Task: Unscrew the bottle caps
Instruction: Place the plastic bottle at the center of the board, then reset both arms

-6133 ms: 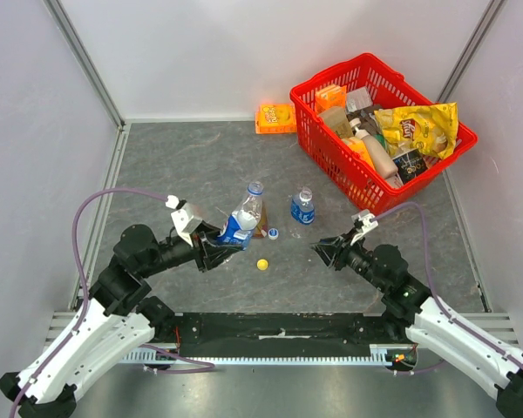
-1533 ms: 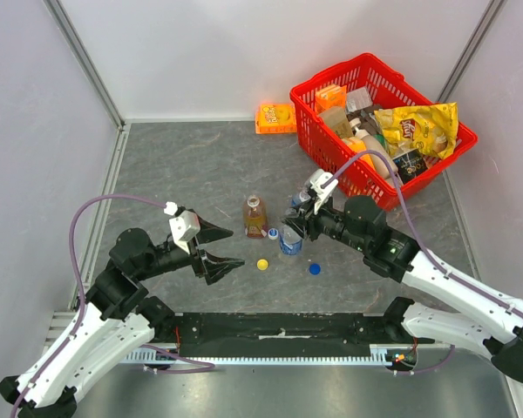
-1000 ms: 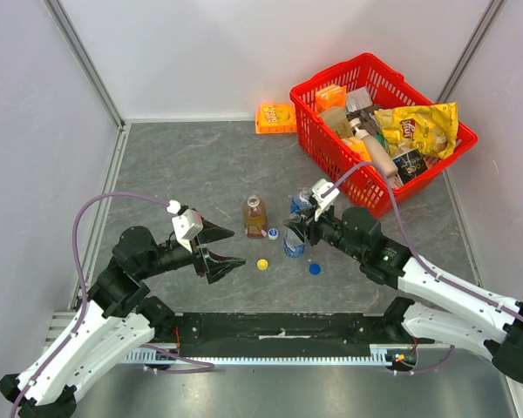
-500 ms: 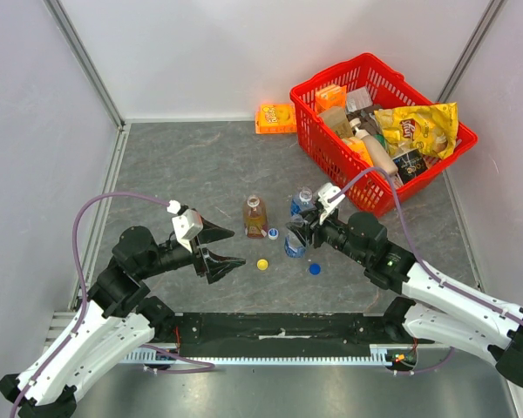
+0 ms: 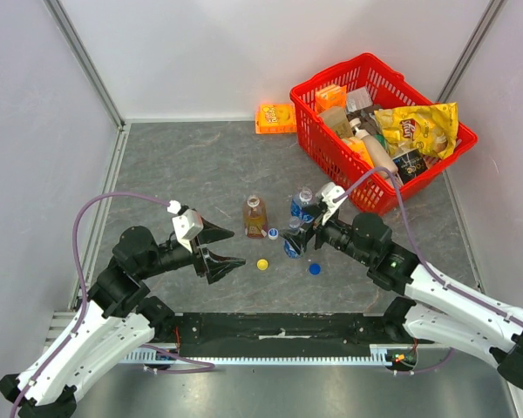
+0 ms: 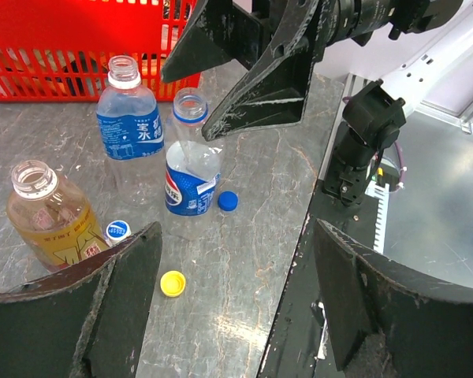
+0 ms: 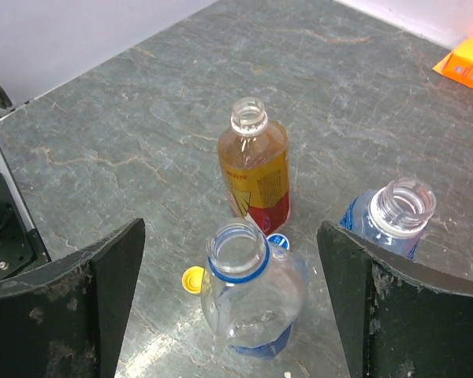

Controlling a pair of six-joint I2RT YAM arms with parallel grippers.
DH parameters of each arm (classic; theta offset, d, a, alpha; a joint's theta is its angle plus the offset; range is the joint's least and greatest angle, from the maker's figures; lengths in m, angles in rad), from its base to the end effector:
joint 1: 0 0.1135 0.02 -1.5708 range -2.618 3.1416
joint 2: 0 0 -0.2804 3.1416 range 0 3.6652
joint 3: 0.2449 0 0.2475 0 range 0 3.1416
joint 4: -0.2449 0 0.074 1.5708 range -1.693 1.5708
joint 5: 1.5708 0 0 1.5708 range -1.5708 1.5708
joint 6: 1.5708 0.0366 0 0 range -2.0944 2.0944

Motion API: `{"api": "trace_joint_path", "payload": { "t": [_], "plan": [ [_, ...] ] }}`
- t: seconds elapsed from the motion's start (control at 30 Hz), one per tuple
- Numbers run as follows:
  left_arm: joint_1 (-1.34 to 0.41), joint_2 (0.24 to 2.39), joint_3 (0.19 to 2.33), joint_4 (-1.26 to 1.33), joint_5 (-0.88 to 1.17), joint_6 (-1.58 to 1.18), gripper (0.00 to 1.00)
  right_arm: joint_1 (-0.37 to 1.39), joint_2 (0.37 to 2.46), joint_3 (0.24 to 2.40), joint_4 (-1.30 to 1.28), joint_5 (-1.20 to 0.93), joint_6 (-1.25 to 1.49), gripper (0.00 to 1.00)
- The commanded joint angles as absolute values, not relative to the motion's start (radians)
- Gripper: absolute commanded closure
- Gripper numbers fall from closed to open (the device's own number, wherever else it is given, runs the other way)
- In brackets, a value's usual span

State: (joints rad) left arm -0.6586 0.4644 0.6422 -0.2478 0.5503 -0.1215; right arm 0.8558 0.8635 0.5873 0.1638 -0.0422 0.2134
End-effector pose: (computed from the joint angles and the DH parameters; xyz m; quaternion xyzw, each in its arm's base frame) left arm 0.0673 -0.0763 0.3333 0.3654 0.6295 -0.4333 0.5314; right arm 0.1267 0.1483 0.3065 -0.2487 0.7030 0.3529 0.5652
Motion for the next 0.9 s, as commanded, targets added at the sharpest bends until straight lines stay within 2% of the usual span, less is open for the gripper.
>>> {"api": "trace_joint_path", "payload": {
  "t": [0.0,0.2,0.37,0.53,0.87],
  "plan": [
    [-0.66,0.454,0.644,-0.229,0.525,-0.123,0.18,0.862,0.821,0.647,0.199,-0.063,0.232,0.04],
    [-0.661,0.479,0.638,-0.225,0.48,-0.156,0.17,0.862,0.796,0.675,0.193,-0.061,0.235,0.02],
    [-0.66,0.549,0.667,-0.29,0.347,-0.207,0.17,0.862,0.785,0.696,0.18,-0.052,0.238,0.02],
    [-0.66,0.6,0.696,-0.337,0.143,-0.32,0.16,0.862,0.775,0.722,0.137,-0.006,0.248,0.02],
    [-0.66,0.592,0.715,-0.391,-0.388,-0.46,0.15,0.862,0.697,0.726,0.071,0.35,0.272,0.02]
  ]
}}
